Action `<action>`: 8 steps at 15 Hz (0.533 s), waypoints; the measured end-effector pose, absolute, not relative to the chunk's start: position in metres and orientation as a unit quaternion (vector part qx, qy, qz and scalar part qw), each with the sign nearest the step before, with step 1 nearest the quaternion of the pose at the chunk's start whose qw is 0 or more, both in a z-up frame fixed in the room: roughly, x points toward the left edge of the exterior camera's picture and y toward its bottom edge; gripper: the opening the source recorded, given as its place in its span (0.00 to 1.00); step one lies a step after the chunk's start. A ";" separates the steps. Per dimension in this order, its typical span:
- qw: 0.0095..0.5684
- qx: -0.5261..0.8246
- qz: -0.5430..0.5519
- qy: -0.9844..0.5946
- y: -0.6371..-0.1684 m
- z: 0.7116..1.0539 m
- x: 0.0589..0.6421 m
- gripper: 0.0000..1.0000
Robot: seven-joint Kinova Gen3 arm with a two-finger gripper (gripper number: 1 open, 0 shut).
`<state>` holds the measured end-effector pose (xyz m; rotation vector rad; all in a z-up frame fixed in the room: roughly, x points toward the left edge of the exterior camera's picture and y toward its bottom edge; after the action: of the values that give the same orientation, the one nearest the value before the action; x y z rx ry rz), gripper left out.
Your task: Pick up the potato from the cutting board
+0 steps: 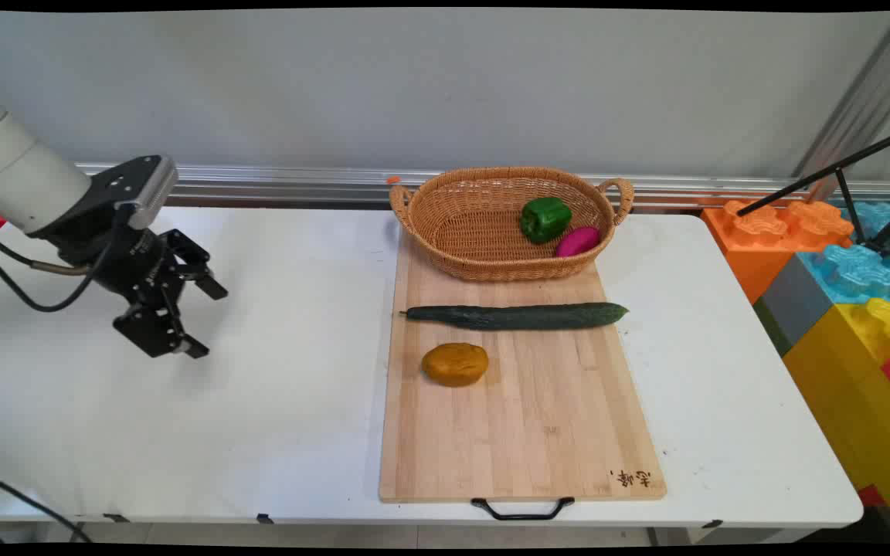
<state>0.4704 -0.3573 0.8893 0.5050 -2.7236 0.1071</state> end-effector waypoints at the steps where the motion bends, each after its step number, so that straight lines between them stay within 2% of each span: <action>1: 0.197 0.178 0.037 -0.963 -0.359 0.888 0.468 1.00; 8: 0.300 0.161 0.037 -0.940 -0.381 0.889 0.427 1.00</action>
<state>0.4269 -0.3808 0.8890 0.4274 -2.4946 0.0980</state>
